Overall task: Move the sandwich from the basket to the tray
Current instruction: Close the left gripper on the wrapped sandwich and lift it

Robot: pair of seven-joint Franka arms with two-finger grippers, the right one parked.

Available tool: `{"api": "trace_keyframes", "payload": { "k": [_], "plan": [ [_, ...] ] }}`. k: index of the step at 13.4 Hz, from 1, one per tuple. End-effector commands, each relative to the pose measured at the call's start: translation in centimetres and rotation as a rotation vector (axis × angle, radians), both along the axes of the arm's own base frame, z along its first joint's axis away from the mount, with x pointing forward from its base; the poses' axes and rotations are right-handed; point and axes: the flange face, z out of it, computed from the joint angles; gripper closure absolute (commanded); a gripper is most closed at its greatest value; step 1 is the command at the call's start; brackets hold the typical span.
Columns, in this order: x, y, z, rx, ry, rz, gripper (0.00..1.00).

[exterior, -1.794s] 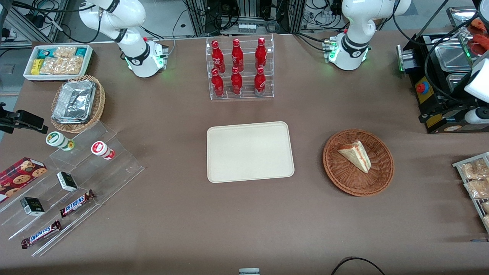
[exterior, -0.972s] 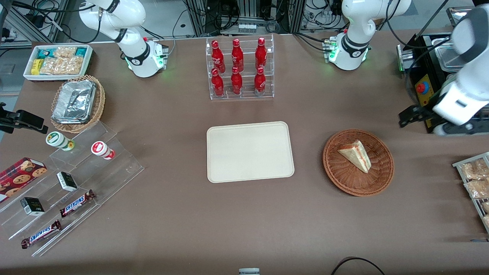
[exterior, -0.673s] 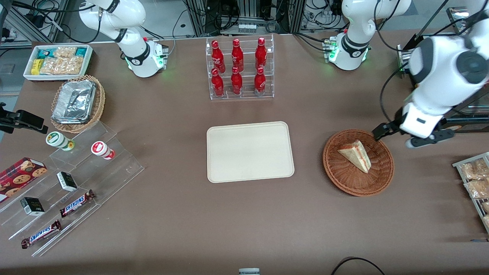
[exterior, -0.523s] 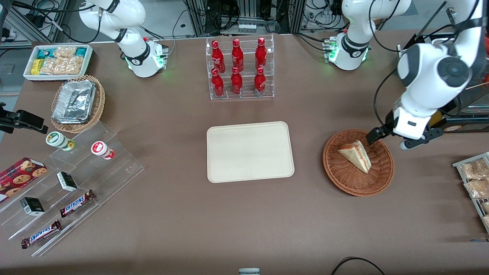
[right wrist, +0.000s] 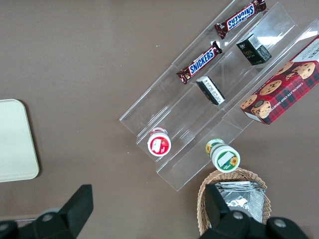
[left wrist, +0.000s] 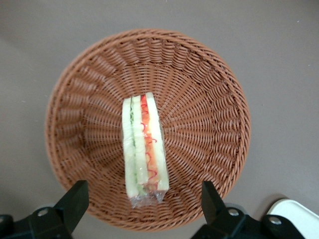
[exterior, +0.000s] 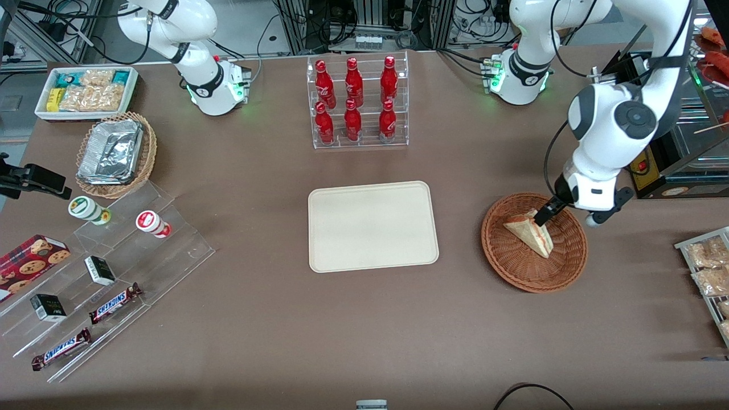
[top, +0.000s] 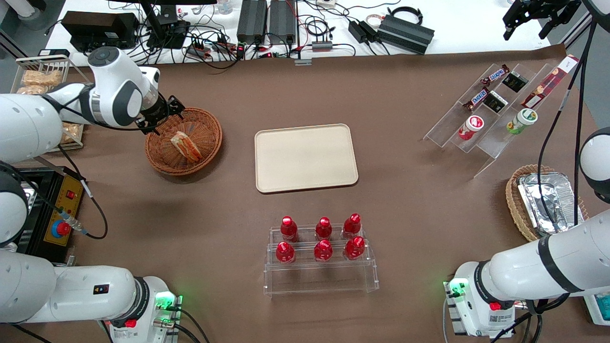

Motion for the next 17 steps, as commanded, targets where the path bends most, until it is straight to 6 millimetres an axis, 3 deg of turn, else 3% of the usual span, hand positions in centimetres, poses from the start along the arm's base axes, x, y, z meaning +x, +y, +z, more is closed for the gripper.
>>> {"api": "trace_keyframes", "payload": {
  "k": [1, 6, 7, 8, 9, 10, 12, 15, 17],
  "plan": [
    [-0.1, -0.4, -3.3, -0.019, -0.005, 0.040, 0.00],
    [-0.4, -0.5, -8.8, -0.029, 0.048, 0.043, 0.01],
    [-0.3, -0.5, -9.1, -0.032, 0.039, 0.049, 0.18],
    [-0.1, -0.5, -9.1, -0.034, 0.038, 0.063, 0.68],
    [0.0, -0.5, -9.0, -0.034, 0.035, 0.059, 1.00],
    [0.1, -0.5, -8.6, -0.031, 0.030, 0.052, 1.00],
    [0.6, -0.5, -6.4, -0.025, -0.002, 0.040, 1.00],
    [2.5, -1.2, 0.9, 0.007, -0.014, -0.005, 1.00],
    [4.4, -4.8, 6.4, 0.016, 0.033, -0.072, 1.00]
  ]
}}
